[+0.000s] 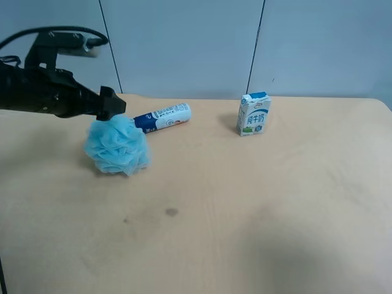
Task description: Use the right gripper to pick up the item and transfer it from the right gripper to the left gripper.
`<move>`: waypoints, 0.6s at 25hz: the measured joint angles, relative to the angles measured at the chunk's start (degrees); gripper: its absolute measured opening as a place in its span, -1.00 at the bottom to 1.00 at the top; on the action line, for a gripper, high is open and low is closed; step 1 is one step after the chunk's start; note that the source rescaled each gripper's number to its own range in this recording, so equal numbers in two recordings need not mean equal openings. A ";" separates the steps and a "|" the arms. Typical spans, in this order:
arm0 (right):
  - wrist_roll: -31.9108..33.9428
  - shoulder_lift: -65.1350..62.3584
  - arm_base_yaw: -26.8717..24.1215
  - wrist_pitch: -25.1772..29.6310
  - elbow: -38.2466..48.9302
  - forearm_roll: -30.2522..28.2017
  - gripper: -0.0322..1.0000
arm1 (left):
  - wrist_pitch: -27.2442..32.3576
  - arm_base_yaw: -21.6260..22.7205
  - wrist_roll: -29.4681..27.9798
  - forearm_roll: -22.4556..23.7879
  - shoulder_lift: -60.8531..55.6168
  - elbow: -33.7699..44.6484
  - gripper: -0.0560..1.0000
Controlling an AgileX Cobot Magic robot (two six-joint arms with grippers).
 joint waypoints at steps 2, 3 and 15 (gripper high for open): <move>0.00 0.00 0.00 0.00 0.00 0.00 0.83 | 0.00 0.00 -0.67 0.00 -3.89 0.58 0.99; 0.00 0.00 0.00 0.00 0.00 0.00 0.83 | 0.00 0.00 -1.23 0.00 -5.51 1.10 0.99; 0.00 0.00 0.00 0.00 0.00 0.00 0.83 | 8.13 0.00 -6.35 3.05 -29.18 8.71 0.99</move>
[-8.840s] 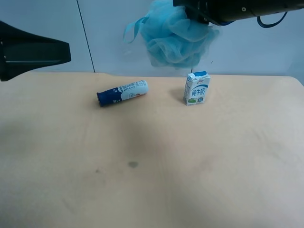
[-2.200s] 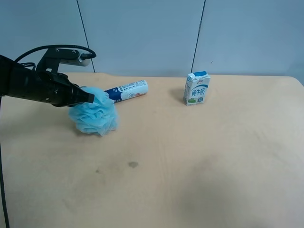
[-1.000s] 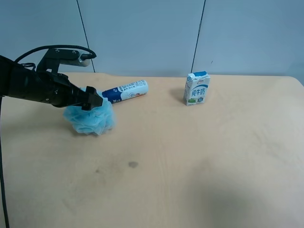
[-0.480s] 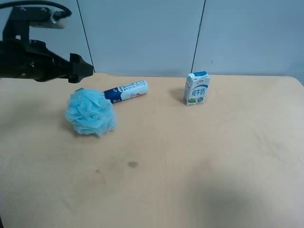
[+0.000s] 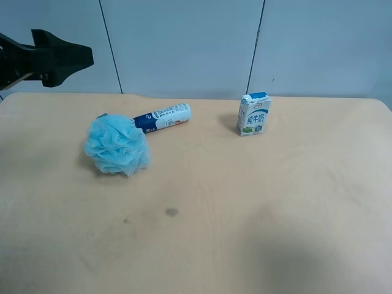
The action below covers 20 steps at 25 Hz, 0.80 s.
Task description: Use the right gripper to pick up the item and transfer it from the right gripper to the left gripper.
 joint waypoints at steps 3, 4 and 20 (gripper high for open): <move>0.00 0.00 0.00 0.00 0.00 0.00 0.83 | 6.21 0.00 -3.83 6.96 -5.24 0.12 0.99; 0.00 0.00 0.00 0.00 0.00 0.00 0.83 | 8.37 0.00 -5.39 10.37 -6.86 0.12 0.99; 0.00 0.00 0.00 0.00 0.00 0.00 0.83 | 32.99 0.00 -46.28 67.66 -25.51 0.12 0.99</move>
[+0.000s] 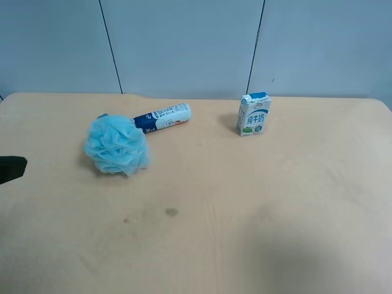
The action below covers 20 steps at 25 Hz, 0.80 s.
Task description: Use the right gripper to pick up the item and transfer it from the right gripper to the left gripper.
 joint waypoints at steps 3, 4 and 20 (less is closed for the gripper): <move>0.00 0.00 0.00 0.00 0.00 0.00 0.83 | 4.32 0.00 -6.71 3.62 -5.03 0.00 0.99; 0.00 0.00 0.00 0.00 0.00 0.00 0.83 | 5.94 0.00 -8.73 4.97 -6.30 0.00 0.99; 0.00 0.00 0.00 0.00 0.00 0.00 0.83 | 17.85 0.00 -19.81 10.26 -20.87 4.31 0.99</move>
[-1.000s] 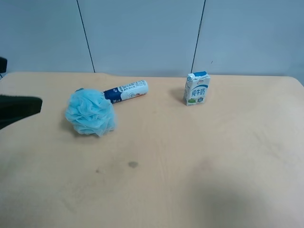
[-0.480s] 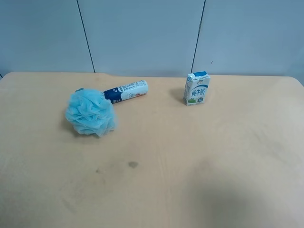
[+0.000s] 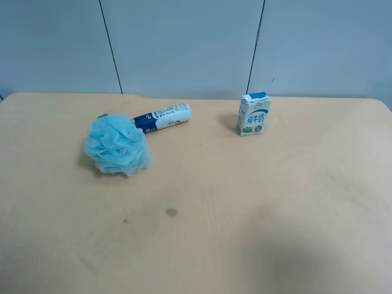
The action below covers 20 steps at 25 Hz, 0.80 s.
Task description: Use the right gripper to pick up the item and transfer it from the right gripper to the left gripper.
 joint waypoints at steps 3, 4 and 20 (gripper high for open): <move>0.00 0.00 0.00 0.00 0.00 0.00 0.83 | 0.06 0.00 -0.39 0.10 -2.30 0.02 0.99; 0.00 0.00 0.00 0.00 0.00 0.00 0.83 | 0.06 0.00 -0.47 0.10 -3.01 0.02 0.99; 0.00 0.00 0.00 0.00 0.00 0.00 0.83 | 0.63 16.98 2.93 0.75 -8.74 0.13 0.99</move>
